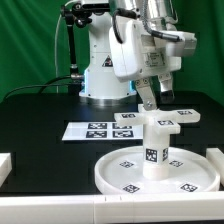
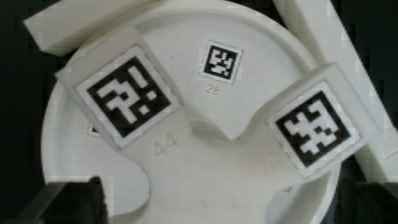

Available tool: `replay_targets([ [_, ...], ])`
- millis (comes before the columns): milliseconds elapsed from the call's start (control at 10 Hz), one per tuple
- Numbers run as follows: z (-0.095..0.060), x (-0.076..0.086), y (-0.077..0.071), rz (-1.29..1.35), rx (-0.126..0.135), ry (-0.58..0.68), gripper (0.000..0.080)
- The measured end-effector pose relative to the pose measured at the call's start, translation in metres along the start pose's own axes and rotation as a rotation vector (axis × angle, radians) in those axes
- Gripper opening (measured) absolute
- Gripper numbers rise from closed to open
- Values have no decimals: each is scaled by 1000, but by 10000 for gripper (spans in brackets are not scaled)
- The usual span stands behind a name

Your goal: Assemble round table

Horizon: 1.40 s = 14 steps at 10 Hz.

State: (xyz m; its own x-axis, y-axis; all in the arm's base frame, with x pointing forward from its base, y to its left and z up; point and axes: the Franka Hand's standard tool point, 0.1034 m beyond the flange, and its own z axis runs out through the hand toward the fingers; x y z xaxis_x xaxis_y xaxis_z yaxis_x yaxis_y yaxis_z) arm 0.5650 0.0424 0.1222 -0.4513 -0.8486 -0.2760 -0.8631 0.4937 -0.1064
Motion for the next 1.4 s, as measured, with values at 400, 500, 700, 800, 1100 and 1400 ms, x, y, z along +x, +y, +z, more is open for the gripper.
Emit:
replay_targets([
  [400, -3, -4, 1, -464, -86, -33, 649],
  [500, -5, -8, -1, -599, -109, -50, 649],
  [700, -5, -10, -2, -756, -119, -63, 649],
  [800, -5, -9, -2, -818, -118, -67, 649],
  [1100, -5, -9, -2, -1042, -113, -80, 649],
  [1400, -6, -7, -2, -1458, -154, -65, 649],
])
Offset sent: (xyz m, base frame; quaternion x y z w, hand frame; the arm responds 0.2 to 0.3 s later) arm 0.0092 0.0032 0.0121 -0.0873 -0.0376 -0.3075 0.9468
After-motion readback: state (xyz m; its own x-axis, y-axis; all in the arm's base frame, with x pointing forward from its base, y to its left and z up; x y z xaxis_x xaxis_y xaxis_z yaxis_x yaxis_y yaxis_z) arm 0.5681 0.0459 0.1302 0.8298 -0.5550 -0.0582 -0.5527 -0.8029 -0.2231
